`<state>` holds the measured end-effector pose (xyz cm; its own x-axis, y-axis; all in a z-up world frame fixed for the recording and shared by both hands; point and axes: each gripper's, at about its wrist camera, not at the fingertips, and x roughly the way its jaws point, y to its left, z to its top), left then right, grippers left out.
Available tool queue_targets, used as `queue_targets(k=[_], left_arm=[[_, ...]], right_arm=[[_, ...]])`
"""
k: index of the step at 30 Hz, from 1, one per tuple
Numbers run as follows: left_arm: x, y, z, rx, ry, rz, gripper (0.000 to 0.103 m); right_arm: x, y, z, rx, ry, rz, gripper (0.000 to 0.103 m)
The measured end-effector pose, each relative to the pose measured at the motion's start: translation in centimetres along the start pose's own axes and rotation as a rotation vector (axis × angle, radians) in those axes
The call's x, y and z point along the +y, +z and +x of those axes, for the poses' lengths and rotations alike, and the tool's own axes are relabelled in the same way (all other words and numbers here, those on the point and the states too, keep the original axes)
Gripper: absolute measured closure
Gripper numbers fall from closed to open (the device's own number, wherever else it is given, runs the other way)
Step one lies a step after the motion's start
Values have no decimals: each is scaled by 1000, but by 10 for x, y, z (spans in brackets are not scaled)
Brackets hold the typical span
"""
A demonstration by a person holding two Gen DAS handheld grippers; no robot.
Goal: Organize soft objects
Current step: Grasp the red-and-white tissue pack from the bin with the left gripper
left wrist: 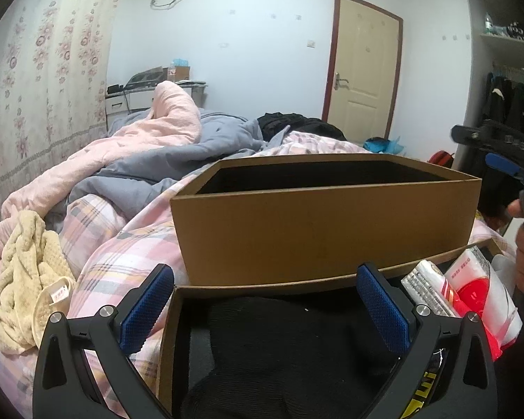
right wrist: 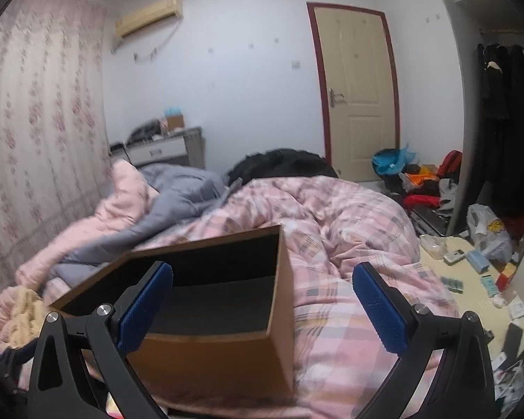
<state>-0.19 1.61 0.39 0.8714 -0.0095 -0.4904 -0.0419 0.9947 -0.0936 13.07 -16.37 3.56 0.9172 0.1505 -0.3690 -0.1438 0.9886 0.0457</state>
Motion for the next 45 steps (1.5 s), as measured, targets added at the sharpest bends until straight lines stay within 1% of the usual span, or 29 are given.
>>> queue_targets(k=[3,4,6,7,10,11,13,15,16,17,18,20,21,23,26,27,29,31,32,33,34,35,36,38,39,41,42,44,45], left_arm=[[-1,1,1,-3,2,2,0],[-2,1,1,-5,-3,1,0],[-7,-1,3,2,-8,16,0],[-10,-1,4,7,2,33,0],[-13,4,0,-8,7,52,0],[-13,7,0,-6,-4,44,0],[-14,15,-3,3,-42,34,0],[-18,22,-9,0,-49,42,0],[-22,26,-14,-6,-47,61,0],[-26,28,-17,-4,-47,82,0],[-30,32,-19,8,-57,103,0],[-41,40,-24,31,-103,139,0],[-48,44,-24,60,-122,168,0],[-68,44,-17,150,-160,250,0],[-94,31,0,276,-212,348,0],[-99,26,7,313,-221,359,0],[-108,15,22,392,-207,363,0],[-112,8,35,451,-211,338,1],[-112,8,38,468,-225,322,5],[-113,7,41,485,-240,309,9],[-113,7,44,504,-252,299,22],[-114,7,45,512,-260,293,40],[-116,6,46,513,-266,291,48],[-118,4,46,521,-281,295,70],[-117,6,43,521,-285,301,70],[-119,5,37,496,-290,317,75],[-119,5,34,489,-296,318,76],[-116,9,25,460,-305,309,82],[-114,12,22,445,-305,302,83]], right_arm=[[-7,-11,15,69,-37,14,1],[-10,-16,22,111,-37,22,1],[-17,-26,33,186,-19,38,1],[-24,-33,37,233,17,59,1],[-34,-43,43,350,63,90,1],[-37,-47,41,360,70,97,1],[-40,-54,34,338,73,114,1],[-40,-60,25,311,86,126,1],[-40,-61,17,279,90,132,1],[-40,-57,8,228,90,143,1],[-43,-58,-11,133,88,163,1],[-43,-56,-32,32,72,185,1],[-43,-57,-41,-1,66,187,1],[-44,-57,-50,-38,68,194,1],[-49,-57,-64,-99,90,216,1],[-51,-57,-69,-119,90,226,1],[-56,-54,-76,-146,87,251,1],[-56,-48,-66,-153,84,270,1],[-57,-48,-65,-152,82,280,1],[-55,-46,-53,-147,82,284,1],[-56,-47,-49,-140,86,293,1],[-58,-47,-47,-131,88,300,1],[-59,-48,-45,-123,90,303,1],[-58,-50,-41,-99,102,299,1],[-56,-51,-39,-82,108,289,1],[-51,-53,-39,-58,109,249,1],[-46,-52,-41,-58,104,222,1],[-35,-52,-46,-74,85,150,1],[-29,-53,-49,-84,77,109,1]])
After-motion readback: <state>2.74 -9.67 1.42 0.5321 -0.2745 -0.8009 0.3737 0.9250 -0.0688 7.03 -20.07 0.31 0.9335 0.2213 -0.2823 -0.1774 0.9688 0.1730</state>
